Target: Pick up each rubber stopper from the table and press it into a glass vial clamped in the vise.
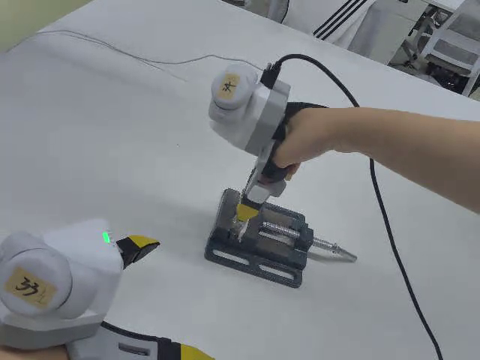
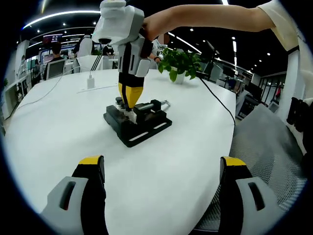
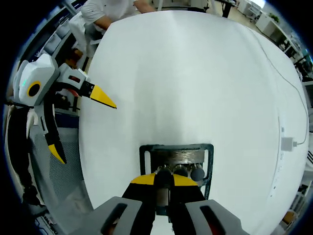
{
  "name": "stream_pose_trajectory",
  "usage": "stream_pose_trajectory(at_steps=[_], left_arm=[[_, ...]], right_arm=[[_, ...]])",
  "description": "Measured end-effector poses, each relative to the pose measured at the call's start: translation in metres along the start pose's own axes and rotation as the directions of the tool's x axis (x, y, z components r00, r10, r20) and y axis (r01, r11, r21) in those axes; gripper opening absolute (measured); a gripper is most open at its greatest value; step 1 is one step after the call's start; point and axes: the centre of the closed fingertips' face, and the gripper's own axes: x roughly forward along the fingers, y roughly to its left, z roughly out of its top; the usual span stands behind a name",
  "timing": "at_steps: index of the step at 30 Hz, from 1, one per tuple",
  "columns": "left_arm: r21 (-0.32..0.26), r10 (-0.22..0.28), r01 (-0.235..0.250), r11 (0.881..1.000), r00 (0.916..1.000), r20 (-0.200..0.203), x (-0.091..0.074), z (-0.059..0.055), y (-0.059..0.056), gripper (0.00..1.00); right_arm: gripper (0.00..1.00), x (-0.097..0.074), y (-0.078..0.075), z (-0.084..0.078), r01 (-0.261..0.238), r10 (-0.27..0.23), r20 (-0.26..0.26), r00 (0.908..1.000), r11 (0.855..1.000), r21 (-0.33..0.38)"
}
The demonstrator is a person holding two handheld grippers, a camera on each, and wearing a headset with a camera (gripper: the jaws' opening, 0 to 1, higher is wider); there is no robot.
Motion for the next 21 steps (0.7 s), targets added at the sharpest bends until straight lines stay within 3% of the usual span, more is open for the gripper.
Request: stream_pose_trajectory(at_steps=[12,18,21], left_arm=[[-0.006,0.005,-0.005,1.000,1.0000,-0.001,-0.0024,-0.0014,0.0017,0.98],[-0.012,0.010,-0.010,1.000,0.9999,0.001,-0.0033,-0.0020,0.0033,0.98],[-0.014,0.010,-0.010,1.000,1.0000,0.000,-0.0031,-0.0029,0.0031,0.98]], right_arm=[[0.06,-0.0002,-0.0007,0.0017,0.004,-0.001,0.028,0.9996,0.995,-0.104],[0.06,-0.0007,-0.0005,0.0012,0.008,0.000,0.045,0.9990,0.983,-0.182],[0.06,-0.0006,-0.0011,0.0016,0.010,-0.001,0.053,0.9986,0.985,-0.175]])
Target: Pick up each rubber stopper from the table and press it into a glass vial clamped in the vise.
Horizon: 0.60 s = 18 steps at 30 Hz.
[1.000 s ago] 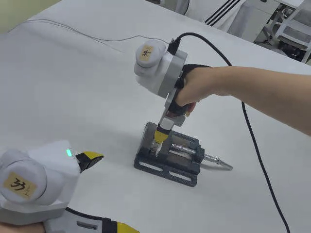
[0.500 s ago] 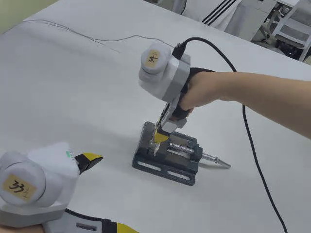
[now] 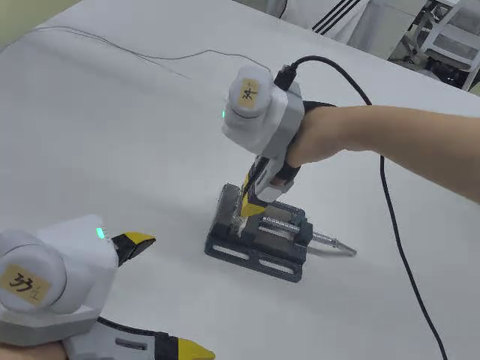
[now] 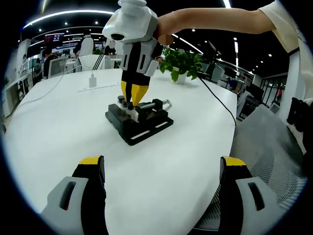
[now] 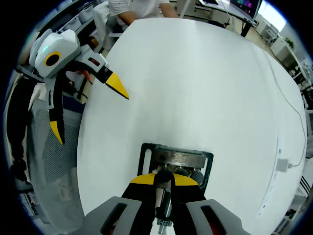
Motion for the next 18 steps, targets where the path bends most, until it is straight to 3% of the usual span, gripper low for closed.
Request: stream_pose_trajectory(at_steps=[18], left_arm=[[-0.006,0.000,0.000,1.000,1.0000,-0.001,0.0004,-0.0014,0.0010,0.97]], right_arm=[[0.07,0.0003,-0.0002,0.0007,0.025,-0.025,-0.002,0.9997,1.000,-0.015]])
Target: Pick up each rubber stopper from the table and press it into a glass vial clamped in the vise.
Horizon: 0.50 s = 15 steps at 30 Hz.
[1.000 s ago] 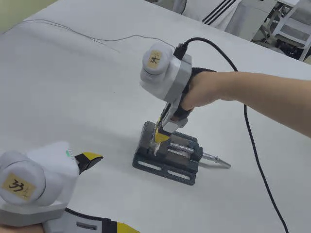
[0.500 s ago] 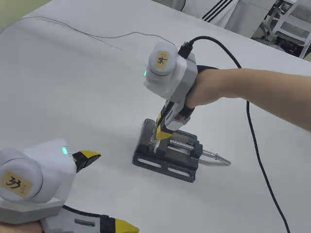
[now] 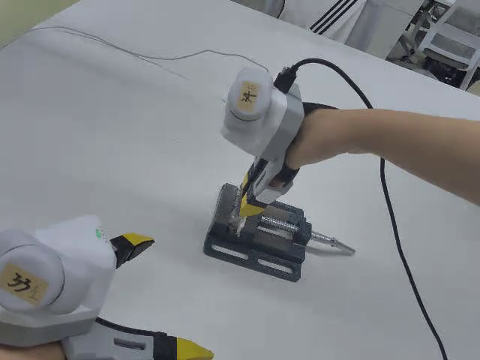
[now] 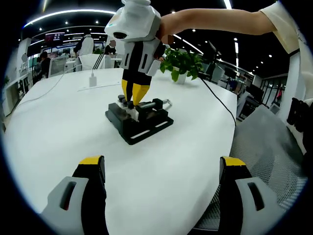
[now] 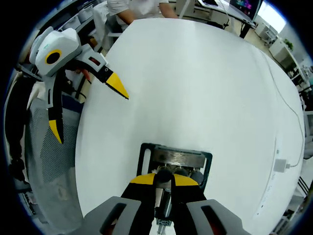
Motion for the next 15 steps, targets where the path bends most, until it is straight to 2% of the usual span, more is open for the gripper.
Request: stream_pose_trajectory(at_steps=[6,15], left_arm=[[0.000,-0.002,0.002,1.000,1.0000,-0.001,0.0000,-0.0001,-0.0005,0.97],[-0.003,-0.005,0.005,1.000,1.0000,-0.001,0.0008,-0.0013,-0.0011,0.97]], right_arm=[[0.09,0.0009,-0.0004,-0.0020,0.017,-0.018,-0.017,0.9997,0.999,-0.039],[0.08,0.0031,-0.0019,-0.0015,0.015,-0.015,-0.011,0.9998,0.999,-0.039]])
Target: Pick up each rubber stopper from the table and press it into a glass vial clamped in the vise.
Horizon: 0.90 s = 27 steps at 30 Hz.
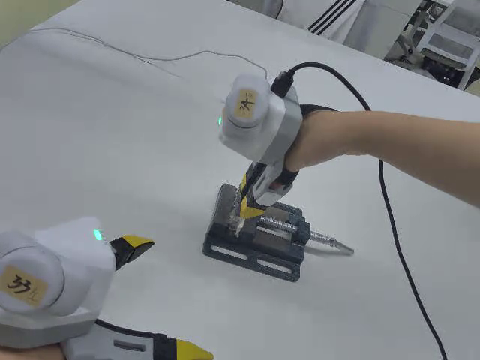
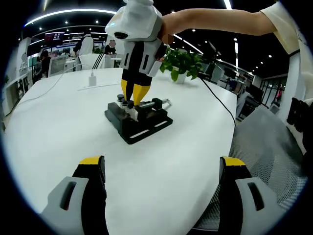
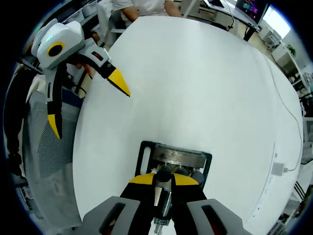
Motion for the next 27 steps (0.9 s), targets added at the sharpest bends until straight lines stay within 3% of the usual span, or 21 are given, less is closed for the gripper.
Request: stream_pose_trajectory(at_steps=[6,17,23,24,26,27], left_arm=[[-0.002,-0.001,0.001,1.000,1.0000,-0.008,0.0002,-0.0031,0.0007,0.97],[-0.003,-0.003,0.003,1.000,1.0000,-0.005,0.0009,-0.0017,0.0008,0.97],[-0.003,-0.005,0.005,1.000,1.0000,-0.007,0.0011,-0.0021,0.0000,0.97],[-0.003,-0.006,0.006,1.000,1.0000,-0.006,0.0011,-0.0019,0.0000,0.97],[-0.002,-0.005,0.005,1.000,1.0000,-0.006,0.0013,-0.0015,0.0000,0.97],[-0.002,-0.005,0.005,1.000,1.0000,-0.005,0.0014,-0.0013,-0.0001,0.97]], right_arm=[[0.08,-0.0010,-0.0004,0.0027,-0.010,0.010,0.007,0.9999,1.000,0.023],[0.05,-0.0015,0.0017,0.0017,-0.028,0.031,-0.021,0.9993,0.990,0.139],[0.04,-0.0018,0.0013,0.0019,-0.035,0.041,-0.023,0.9989,0.976,0.216],[0.04,-0.0018,0.0019,0.0018,-0.034,0.042,-0.024,0.9988,0.964,0.263],[0.04,-0.0018,0.0007,0.0020,-0.034,0.042,-0.022,0.9989,0.958,0.286],[0.04,-0.0018,0.0015,0.0022,-0.033,0.041,-0.019,0.9990,0.944,0.327]])
